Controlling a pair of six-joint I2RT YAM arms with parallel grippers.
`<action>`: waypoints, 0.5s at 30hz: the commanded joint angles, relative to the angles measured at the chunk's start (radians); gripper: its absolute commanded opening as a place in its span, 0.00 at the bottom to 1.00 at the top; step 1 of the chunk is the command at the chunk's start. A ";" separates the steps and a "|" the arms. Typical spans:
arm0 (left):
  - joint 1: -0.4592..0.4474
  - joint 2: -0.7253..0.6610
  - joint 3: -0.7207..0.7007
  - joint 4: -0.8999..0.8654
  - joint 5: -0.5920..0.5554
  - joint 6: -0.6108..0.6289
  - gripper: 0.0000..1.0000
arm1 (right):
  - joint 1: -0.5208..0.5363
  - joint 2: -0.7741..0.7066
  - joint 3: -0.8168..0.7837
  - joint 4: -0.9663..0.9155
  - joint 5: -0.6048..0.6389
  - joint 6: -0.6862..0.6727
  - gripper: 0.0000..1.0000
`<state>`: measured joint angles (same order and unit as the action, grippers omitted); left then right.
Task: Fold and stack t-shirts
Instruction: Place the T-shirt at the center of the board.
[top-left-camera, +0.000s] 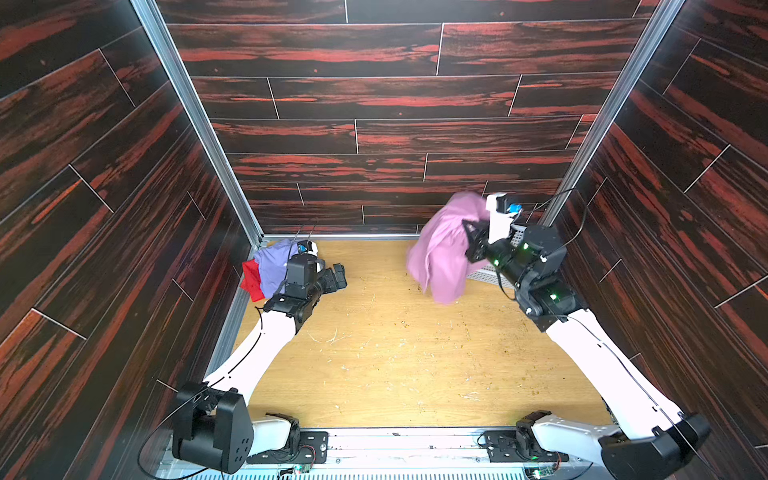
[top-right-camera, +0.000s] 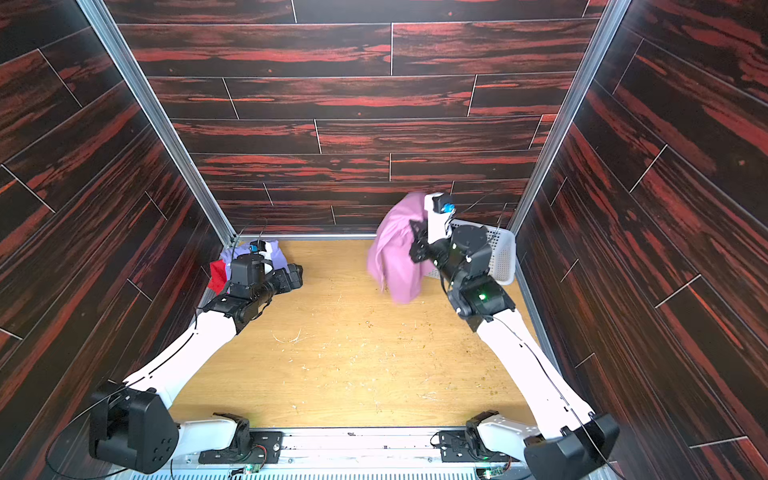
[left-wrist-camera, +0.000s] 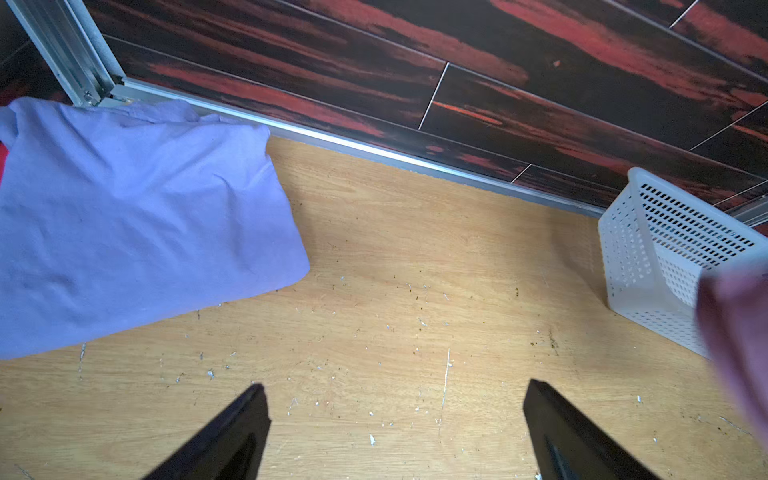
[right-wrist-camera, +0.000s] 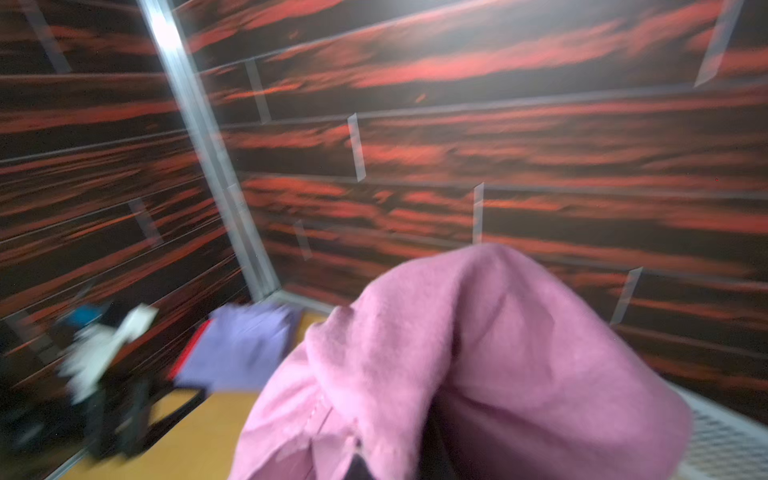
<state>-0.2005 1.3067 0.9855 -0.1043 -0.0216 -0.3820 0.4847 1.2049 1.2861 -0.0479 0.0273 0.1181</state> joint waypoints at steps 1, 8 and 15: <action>-0.004 -0.050 -0.002 -0.006 0.002 0.006 1.00 | 0.062 -0.016 -0.062 -0.177 -0.094 0.097 0.00; -0.006 -0.102 -0.021 -0.041 -0.010 0.021 1.00 | 0.187 0.107 -0.353 -0.249 -0.129 0.242 0.07; -0.010 -0.100 -0.034 -0.044 0.044 -0.001 1.00 | 0.349 0.412 -0.311 -0.053 0.174 0.269 0.59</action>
<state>-0.2043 1.2186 0.9627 -0.1276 -0.0154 -0.3756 0.7799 1.6119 0.8989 -0.2085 0.0280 0.3641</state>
